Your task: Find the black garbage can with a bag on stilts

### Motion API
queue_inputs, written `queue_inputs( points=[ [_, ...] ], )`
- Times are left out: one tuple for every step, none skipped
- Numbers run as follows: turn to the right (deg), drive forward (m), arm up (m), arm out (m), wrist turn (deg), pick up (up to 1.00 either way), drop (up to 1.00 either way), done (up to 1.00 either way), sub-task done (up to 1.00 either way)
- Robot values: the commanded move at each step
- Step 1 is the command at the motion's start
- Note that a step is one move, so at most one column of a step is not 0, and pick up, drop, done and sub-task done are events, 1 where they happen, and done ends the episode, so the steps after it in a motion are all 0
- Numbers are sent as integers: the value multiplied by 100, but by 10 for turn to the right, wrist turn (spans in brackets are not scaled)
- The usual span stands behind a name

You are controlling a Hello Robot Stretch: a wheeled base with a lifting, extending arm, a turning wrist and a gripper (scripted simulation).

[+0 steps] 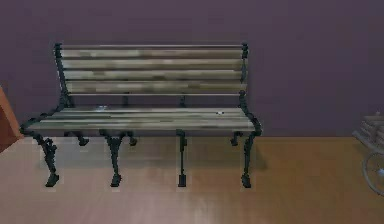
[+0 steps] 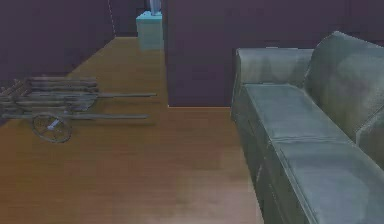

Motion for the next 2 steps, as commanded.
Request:
queue_inputs(
  points=[
    [0,5,0,0,0,0,0,0,0],
    [-450,0,0,0,0,0,0,0,0]
  ],
)
